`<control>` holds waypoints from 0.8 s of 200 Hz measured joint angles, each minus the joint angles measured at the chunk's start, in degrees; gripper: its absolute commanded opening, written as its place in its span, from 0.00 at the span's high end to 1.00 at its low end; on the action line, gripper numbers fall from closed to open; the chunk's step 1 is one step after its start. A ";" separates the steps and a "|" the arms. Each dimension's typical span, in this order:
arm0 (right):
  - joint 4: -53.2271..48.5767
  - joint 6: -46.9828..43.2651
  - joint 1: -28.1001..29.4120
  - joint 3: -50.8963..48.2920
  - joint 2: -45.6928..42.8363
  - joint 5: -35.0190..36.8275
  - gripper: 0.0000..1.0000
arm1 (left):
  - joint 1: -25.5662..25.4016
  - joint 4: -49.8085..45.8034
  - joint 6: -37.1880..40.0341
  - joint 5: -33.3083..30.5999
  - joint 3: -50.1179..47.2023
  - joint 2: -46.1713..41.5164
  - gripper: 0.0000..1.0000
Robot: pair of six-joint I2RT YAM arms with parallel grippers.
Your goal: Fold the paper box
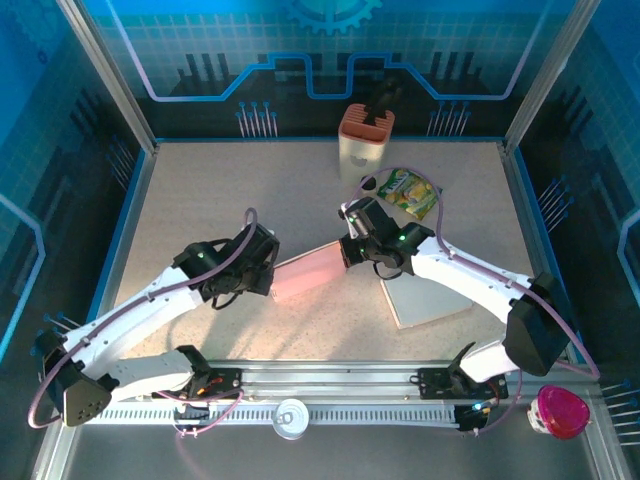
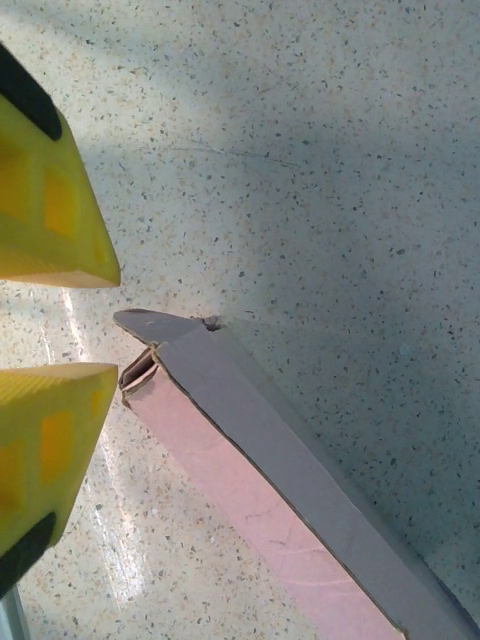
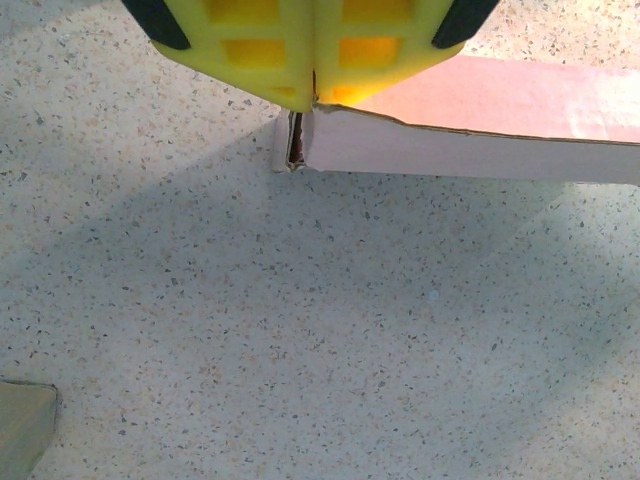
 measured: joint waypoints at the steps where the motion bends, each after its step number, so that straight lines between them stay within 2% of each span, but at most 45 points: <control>1: -0.02 0.00 0.00 0.00 0.00 0.00 1.00 | 0.00 0.04 0.02 0.00 -0.04 0.04 0.75; 81: -0.04 0.00 0.00 0.00 0.00 -0.02 1.00 | 0.00 1.36 0.04 -0.04 -0.20 2.69 0.78; 160: -0.04 0.00 0.00 0.02 0.00 -0.04 1.00 | 0.00 2.14 0.17 -0.55 -0.94 2.78 0.88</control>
